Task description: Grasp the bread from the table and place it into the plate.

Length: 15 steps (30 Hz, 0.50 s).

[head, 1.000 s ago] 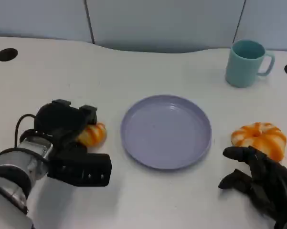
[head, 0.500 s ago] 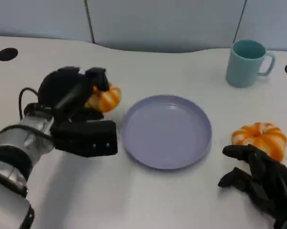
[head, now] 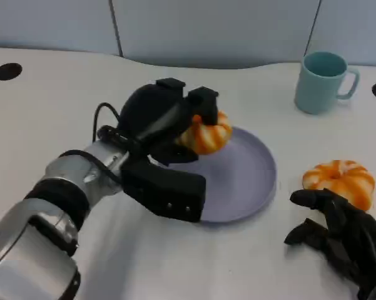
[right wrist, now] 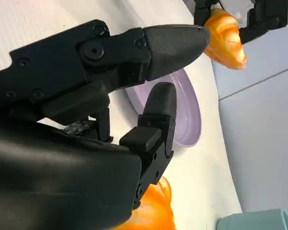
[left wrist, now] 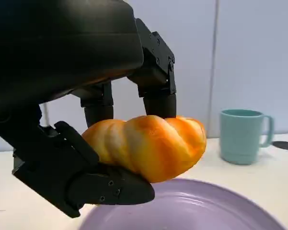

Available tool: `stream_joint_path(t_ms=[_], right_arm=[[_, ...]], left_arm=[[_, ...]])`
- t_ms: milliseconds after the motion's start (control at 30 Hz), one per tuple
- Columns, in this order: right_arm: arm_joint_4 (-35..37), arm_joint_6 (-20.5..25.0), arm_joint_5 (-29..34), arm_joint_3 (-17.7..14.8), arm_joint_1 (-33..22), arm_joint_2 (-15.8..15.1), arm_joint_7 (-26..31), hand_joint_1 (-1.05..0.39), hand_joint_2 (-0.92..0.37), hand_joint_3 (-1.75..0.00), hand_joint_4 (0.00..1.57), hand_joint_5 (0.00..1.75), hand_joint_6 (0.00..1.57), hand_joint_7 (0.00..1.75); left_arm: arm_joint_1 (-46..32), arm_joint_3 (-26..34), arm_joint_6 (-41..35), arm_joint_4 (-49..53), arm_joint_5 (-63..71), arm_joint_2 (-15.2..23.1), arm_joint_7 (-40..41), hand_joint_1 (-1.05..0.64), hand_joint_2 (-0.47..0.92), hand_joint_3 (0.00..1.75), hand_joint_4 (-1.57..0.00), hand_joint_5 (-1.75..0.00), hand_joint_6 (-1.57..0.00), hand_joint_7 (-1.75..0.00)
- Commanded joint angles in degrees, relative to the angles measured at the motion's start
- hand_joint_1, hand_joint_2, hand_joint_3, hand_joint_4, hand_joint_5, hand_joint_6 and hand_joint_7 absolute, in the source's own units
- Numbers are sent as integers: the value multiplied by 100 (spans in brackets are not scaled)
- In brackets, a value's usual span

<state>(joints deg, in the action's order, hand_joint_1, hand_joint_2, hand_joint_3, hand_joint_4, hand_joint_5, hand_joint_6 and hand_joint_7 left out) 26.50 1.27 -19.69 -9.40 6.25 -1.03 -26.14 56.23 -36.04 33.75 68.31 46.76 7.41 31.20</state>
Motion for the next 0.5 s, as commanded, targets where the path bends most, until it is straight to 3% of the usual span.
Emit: stream_joint_path(t_ms=[33,67,133,200,267,400,500], right_arm=[[51,170,43,10,-111,-42,103,-43,-92,-28,60,140,58,102],[43,135,56,24,-122,-42,91,-43,-92,-28,60,140,58,102],[31,82,74,45,-139,-43,71,-44,-92,-29,60,140,58,102],[27,47,89,63,-149,-48,67,-44,-92,-30,60,140,58,102],[17,44,91,77,-158,-52,70,-44,-92,-31,60,141,58,101],[-50,120,59,92,-178,-43,114,-43,-92,-31,60,141,57,100],[-68,135,53,100,-185,-46,127,-43,-92,-31,60,141,57,100]], left_arm=[[204,-21,106,-2,3,-51,-21,-22,63,84,-93,-175,-81,-151],[209,-47,140,18,0,-141,-110,-22,64,83,-93,-175,-81,-151],[210,-88,188,63,-4,-278,-255,-24,60,92,-98,-175,-79,-170],[204,-106,184,103,-4,-337,-363,-24,57,99,-99,-175,-77,-173],[198,-104,154,141,-17,-373,-487,-24,55,99,-98,-175,-77,-169],[183,-104,149,216,-28,-415,-587,-23,52,95,-96,-175,-85,-138],[185,-103,150,225,-26,-418,-592,-23,53,94,-96,-175,-86,-134]])
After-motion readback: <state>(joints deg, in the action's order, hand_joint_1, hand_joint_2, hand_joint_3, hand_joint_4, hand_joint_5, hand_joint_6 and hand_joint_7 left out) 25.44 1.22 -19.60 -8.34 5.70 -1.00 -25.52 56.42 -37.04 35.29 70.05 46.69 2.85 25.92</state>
